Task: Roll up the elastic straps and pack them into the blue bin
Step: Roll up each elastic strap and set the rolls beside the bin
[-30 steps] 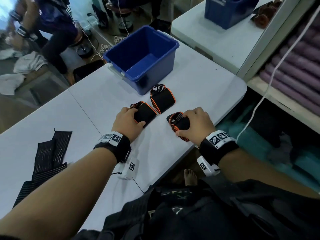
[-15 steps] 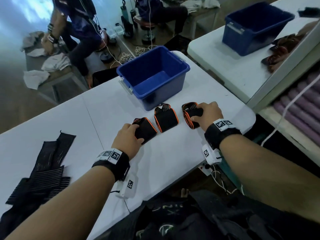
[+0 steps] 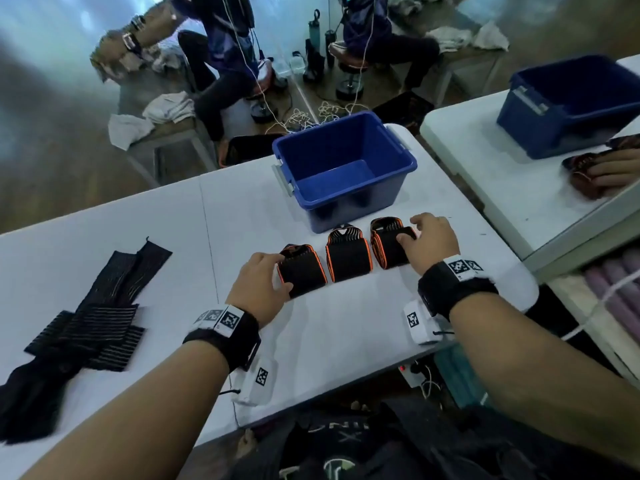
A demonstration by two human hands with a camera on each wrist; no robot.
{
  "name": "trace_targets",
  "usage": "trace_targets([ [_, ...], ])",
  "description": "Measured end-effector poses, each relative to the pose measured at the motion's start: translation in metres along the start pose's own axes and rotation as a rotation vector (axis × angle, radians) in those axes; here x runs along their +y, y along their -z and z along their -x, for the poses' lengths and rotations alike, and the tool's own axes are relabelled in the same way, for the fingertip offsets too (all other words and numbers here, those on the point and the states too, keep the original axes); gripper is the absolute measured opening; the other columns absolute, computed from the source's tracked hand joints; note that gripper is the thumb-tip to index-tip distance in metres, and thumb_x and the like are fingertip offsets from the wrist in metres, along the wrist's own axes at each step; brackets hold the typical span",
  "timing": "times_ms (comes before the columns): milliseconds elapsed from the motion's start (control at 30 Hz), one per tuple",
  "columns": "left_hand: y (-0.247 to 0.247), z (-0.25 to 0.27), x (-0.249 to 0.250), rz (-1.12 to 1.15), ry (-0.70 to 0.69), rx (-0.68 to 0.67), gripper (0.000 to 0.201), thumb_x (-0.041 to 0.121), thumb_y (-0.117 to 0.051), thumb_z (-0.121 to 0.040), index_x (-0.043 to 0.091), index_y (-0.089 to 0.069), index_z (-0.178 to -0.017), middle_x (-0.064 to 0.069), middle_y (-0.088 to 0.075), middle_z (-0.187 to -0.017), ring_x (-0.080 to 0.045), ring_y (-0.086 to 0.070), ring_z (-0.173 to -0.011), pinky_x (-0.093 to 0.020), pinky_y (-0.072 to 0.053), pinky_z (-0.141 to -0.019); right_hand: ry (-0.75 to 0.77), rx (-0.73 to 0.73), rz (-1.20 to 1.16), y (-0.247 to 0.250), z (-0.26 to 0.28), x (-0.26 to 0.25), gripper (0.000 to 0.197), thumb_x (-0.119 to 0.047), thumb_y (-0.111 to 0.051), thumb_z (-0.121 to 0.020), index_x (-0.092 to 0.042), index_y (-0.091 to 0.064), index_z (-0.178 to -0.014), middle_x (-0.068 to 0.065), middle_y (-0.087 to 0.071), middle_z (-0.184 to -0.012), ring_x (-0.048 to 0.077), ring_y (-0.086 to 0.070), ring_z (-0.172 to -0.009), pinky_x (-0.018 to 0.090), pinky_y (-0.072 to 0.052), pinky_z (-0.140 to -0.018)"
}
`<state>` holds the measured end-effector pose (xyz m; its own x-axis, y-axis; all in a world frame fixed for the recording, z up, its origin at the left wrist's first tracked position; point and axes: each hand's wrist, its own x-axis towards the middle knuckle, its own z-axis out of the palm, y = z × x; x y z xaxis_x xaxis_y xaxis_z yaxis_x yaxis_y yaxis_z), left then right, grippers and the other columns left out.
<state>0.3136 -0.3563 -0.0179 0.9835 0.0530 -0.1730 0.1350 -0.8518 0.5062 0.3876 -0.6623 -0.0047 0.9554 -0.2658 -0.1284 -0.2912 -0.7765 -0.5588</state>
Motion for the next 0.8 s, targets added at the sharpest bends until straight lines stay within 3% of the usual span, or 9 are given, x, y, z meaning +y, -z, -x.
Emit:
trace_targets([
  [133, 0.011, 0.016, -0.018, 0.037, 0.031, 0.044, 0.046, 0.024, -0.072, -0.086, 0.018, -0.059, -0.13, -0.002, -0.053, -0.13, -0.025, -0.06, -0.111, -0.038, -0.048, -0.101, 0.131, -0.001, -0.05, -0.001, 0.017, -0.034, 0.03, -0.026, -0.066, -0.085, -0.017, -0.064, -0.114, 0.007, -0.065, -0.11, 0.025, -0.063, -0.1, 0.032, -0.049, -0.087],
  [200, 0.019, 0.026, -0.031, 0.03, 0.066, 0.069, 0.045, 0.027, -0.07, -0.088, 0.019, -0.057, -0.131, -0.001, -0.053, -0.132, -0.023, -0.06, -0.112, -0.039, -0.049, -0.101, 0.208, -0.093, -0.057, -0.01, 0.028, -0.061, 0.028, -0.027, -0.065, -0.086, -0.019, -0.063, -0.112, 0.0, -0.066, -0.1, 0.02, -0.062, -0.095, 0.027, -0.044, -0.084],
  [300, 0.036, 0.042, -0.054, 0.03, 0.146, 0.122, 0.043, 0.03, -0.068, -0.091, 0.019, -0.057, -0.131, -0.001, -0.053, -0.13, -0.021, -0.06, -0.111, -0.036, -0.048, -0.101, 0.328, -0.241, -0.042, -0.028, 0.047, -0.103, 0.027, -0.028, -0.062, -0.087, -0.02, -0.062, -0.113, -0.005, -0.064, -0.095, 0.017, -0.059, -0.095, 0.027, -0.044, -0.086],
  [433, 0.06, 0.064, -0.099, 0.002, 0.302, 0.192, 0.04, 0.035, -0.066, -0.091, 0.02, -0.059, -0.128, -0.004, -0.051, -0.132, -0.026, -0.056, -0.118, -0.041, -0.047, -0.102, 0.425, -0.435, -0.02, -0.06, 0.077, -0.152, 0.024, -0.029, -0.064, -0.088, -0.021, -0.062, -0.111, -0.007, -0.064, -0.092, 0.018, -0.06, -0.096, 0.025, -0.042, -0.081],
  [533, 0.079, 0.088, -0.133, -0.146, 0.531, 0.243, 0.042, 0.044, -0.061, -0.091, 0.025, -0.059, -0.128, -0.004, -0.047, -0.138, -0.03, -0.048, -0.123, -0.046, -0.046, -0.1, 0.481, -0.547, 0.002, -0.087, 0.101, -0.177, 0.021, -0.03, -0.066, -0.088, -0.022, -0.063, -0.107, -0.006, -0.064, -0.093, 0.017, -0.061, -0.092, 0.024, -0.042, -0.076],
  [633, 0.091, 0.11, -0.161, -0.221, 0.686, 0.247, 0.044, 0.046, -0.056, -0.094, 0.028, -0.056, -0.134, -0.003, -0.041, -0.145, -0.031, -0.044, -0.126, -0.046, -0.045, -0.101, 0.568, -0.63, 0.031, -0.11, 0.123, -0.192, 0.02, -0.03, -0.065, -0.089, -0.021, -0.064, -0.107, -0.006, -0.063, -0.096, 0.015, -0.058, -0.096, 0.024, -0.038, -0.079],
  [733, 0.095, 0.118, -0.182, -0.225, 0.705, 0.204, 0.048, 0.047, -0.054, -0.096, 0.03, -0.05, -0.14, 0.0, -0.034, -0.153, -0.03, -0.04, -0.132, -0.047, -0.044, -0.104, 0.6, -0.686, 0.059, -0.129, 0.139, -0.203, 0.019, -0.03, -0.065, -0.09, -0.02, -0.065, -0.106, -0.006, -0.063, -0.096, 0.014, -0.056, -0.094, 0.024, -0.038, -0.079],
  [800, 0.097, 0.117, -0.19, -0.249, 0.692, 0.159, 0.05, 0.05, -0.054, -0.095, 0.03, -0.049, -0.14, -0.001, -0.038, -0.15, -0.03, -0.041, -0.131, -0.048, -0.043, -0.103, 0.614, -0.712, 0.064, -0.14, 0.147, -0.206, 0.017, -0.029, -0.065, -0.089, -0.02, -0.065, -0.104, -0.006, -0.063, -0.093, 0.014, -0.057, -0.093, 0.024, -0.038, -0.078],
])
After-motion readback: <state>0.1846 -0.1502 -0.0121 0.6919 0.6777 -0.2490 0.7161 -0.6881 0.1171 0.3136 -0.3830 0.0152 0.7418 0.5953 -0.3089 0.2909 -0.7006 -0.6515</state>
